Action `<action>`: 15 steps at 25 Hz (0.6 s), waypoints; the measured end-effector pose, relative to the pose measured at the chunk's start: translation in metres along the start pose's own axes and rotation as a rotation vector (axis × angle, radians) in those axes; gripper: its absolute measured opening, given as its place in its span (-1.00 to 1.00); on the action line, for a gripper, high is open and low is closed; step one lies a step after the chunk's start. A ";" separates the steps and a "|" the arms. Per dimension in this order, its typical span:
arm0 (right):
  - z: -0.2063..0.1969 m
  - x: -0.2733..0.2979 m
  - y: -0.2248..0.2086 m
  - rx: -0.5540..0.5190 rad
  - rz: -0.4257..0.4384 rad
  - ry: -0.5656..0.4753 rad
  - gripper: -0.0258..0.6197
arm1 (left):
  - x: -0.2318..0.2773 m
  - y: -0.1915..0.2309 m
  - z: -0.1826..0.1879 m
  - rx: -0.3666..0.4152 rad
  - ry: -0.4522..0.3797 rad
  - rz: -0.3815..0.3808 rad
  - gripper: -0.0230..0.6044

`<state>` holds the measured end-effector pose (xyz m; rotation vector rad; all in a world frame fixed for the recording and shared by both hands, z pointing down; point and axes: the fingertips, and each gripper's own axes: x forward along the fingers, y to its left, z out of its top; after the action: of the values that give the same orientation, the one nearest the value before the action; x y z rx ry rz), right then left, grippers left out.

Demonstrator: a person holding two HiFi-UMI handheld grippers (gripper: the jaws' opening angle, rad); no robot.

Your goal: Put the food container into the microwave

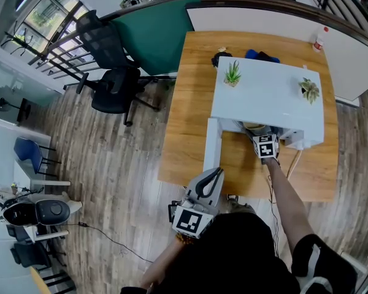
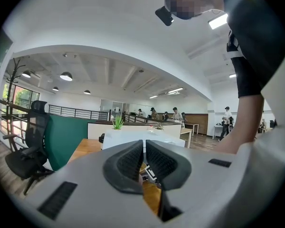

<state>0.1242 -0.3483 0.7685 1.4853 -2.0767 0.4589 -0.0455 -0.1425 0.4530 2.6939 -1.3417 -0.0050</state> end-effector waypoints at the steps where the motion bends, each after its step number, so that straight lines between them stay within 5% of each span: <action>1: 0.001 0.001 -0.001 0.004 -0.002 -0.001 0.73 | 0.000 0.000 0.000 0.000 0.000 0.002 -0.81; 15: 0.022 -0.032 0.021 -0.003 0.049 -0.088 0.73 | 0.007 -0.010 -0.003 -0.011 -0.001 -0.041 -0.81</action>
<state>0.1074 -0.3295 0.7328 1.4805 -2.1850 0.4157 -0.0325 -0.1419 0.4551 2.7122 -1.2828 -0.0169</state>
